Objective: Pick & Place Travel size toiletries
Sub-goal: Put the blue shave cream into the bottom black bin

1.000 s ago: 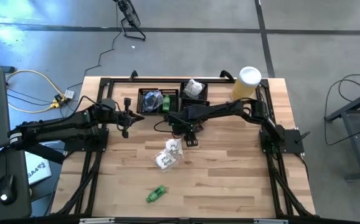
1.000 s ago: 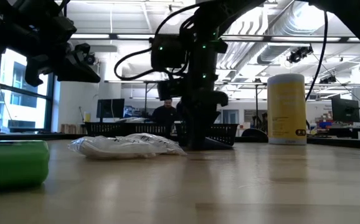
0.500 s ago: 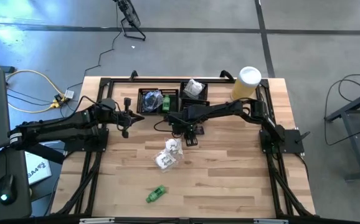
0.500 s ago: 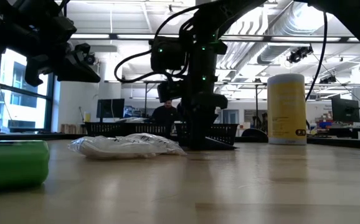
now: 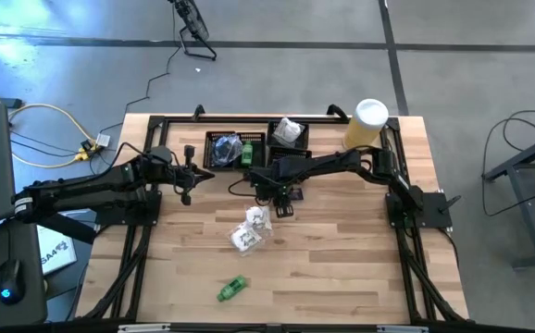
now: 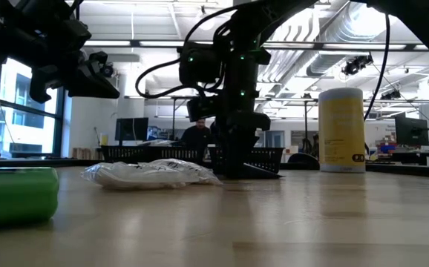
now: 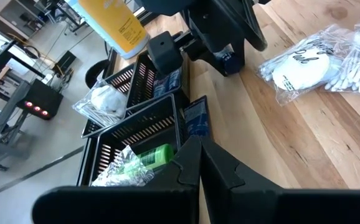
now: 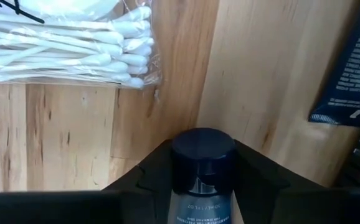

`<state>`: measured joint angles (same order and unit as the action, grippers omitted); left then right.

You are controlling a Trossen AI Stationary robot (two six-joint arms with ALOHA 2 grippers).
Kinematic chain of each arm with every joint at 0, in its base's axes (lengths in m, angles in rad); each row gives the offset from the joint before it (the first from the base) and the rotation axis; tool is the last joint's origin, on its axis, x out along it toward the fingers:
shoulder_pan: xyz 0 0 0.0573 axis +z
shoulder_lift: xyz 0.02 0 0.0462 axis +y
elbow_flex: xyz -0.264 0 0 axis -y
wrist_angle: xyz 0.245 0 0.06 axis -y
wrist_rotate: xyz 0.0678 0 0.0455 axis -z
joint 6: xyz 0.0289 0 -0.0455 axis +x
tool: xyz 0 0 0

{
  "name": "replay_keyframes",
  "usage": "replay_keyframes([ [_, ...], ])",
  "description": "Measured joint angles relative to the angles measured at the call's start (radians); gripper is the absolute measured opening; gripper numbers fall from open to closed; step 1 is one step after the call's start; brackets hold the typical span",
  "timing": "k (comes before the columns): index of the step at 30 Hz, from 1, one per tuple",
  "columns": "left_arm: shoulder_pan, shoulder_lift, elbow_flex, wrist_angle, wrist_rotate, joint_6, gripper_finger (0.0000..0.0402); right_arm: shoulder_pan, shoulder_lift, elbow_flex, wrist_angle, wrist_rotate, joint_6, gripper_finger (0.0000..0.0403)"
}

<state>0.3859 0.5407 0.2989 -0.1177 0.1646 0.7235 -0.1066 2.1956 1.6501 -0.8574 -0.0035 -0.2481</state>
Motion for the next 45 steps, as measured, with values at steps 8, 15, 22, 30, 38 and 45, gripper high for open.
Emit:
replay_keyframes([
  [8, 0.0, 0.0, 0.0, 0.0, 0.0, 0.0, 0.0001, 0.0, 0.0, 0.0, 0.019, -0.003, 0.016, 0.0167],
  [15, 0.0, 0.0, 0.0, -0.001, 0.0, 0.0, 0.0001, 0.0, 0.0, 0.0, 0.025, -0.039, 0.017, 0.0149],
  [22, 0.0, 0.0, 0.0, -0.004, 0.0, 0.0, 0.0001, 0.0, 0.0, 0.0, 0.024, -0.05, 0.031, 0.0142],
  [30, 0.0, 0.0, 0.001, -0.006, 0.0, 0.0, 0.0001, 0.0, -0.001, 0.0, 0.017, -0.051, 0.068, 0.0178],
  [38, 0.0, 0.0, 0.002, -0.006, 0.0, 0.0, 0.0001, 0.0, -0.001, 0.0, 0.024, -0.049, 0.069, 0.0223],
  [45, 0.0, 0.0, 0.002, -0.006, 0.0, 0.0, 0.0001, 0.0, -0.001, 0.0, 0.024, -0.048, 0.064, 0.0211],
])
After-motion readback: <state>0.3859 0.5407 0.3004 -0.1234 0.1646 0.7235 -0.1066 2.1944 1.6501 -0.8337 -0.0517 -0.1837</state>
